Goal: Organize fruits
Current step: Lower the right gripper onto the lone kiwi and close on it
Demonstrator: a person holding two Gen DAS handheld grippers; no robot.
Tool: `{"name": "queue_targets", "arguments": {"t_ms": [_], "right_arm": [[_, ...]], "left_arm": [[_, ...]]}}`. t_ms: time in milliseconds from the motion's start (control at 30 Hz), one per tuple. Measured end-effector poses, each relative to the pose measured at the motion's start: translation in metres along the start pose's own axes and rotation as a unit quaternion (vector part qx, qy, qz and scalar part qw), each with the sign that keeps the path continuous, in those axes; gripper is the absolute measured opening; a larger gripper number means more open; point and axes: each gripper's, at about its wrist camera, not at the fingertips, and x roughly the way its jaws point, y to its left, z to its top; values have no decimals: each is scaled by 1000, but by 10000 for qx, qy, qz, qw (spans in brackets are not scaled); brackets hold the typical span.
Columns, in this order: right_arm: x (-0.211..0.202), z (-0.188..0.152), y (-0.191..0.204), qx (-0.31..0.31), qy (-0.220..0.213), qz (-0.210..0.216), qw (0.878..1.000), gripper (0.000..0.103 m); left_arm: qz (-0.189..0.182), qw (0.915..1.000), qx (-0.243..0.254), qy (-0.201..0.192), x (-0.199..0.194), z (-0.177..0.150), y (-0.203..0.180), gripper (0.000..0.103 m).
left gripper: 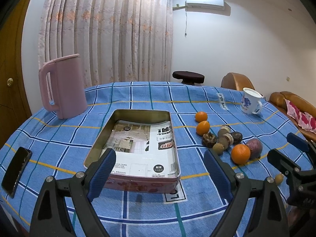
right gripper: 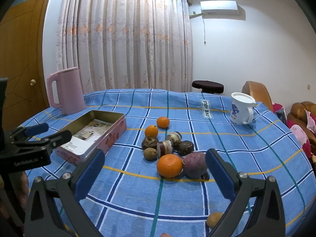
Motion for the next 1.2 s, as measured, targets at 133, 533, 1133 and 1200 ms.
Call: {"name": "queue_targets", "arguments": {"t_ms": [133, 533, 1133, 1200], "right_arm": [[-3, -7, -10, 53, 1, -59, 10000, 103], [-10, -67, -66, 333, 527, -554, 9965, 74], [4, -87, -86, 644, 845, -225, 9941, 30], [3, -85, -86, 664, 769, -206, 9946, 30]], "left_arm": [[-117, 9999, 20, 60, 2, -4, -4, 92], [-538, 9971, 402, 346, 17, -17, -42, 92], [-1073, 9890, 791, 638, 50, -12, -104, 92], [-1097, 9881, 885, 622, 56, -9, -114, 92]]}}
